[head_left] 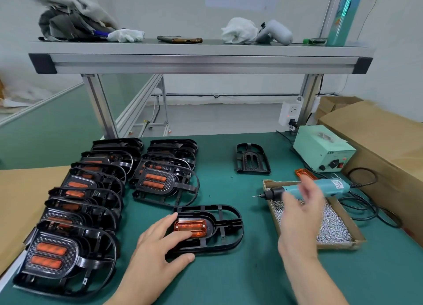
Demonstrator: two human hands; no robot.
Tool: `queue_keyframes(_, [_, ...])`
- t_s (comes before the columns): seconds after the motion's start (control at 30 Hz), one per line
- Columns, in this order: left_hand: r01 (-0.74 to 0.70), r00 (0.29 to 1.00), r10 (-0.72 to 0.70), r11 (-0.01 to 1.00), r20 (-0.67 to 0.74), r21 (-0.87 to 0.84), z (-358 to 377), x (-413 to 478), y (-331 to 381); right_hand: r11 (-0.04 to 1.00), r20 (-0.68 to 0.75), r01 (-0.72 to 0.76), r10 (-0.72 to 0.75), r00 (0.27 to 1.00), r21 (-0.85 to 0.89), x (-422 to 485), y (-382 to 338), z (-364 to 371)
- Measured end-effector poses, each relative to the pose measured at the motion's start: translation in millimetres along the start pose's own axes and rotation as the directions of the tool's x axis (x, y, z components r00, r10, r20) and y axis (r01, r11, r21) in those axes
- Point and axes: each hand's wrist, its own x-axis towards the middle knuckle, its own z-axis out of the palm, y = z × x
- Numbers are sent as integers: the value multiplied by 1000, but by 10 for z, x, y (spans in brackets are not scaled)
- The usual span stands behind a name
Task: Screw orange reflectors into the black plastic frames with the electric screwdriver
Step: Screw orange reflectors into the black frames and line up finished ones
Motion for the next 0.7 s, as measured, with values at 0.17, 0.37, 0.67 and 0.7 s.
queue_keyframes(0.17, [-81,997,81,995,-6,-53,3,25,-1,796,786,507,-65,615,-330,-381,76,51])
queue_keyframes(0.37, [-116,980,105,992,-168,-57,-42,38,67,758,887,568,31,460,-321,-400,141,83])
queue_keyframes(0.67, [34,928,-130,963,-349,-268,-109,-32,158,774,810,596,-201,551,-214,-303,141,186])
queue_keyframes(0.7, [43,914,-163,949,-371,-312,-110,-39,172,783,775,577,-209,596,-233,-296,139,230])
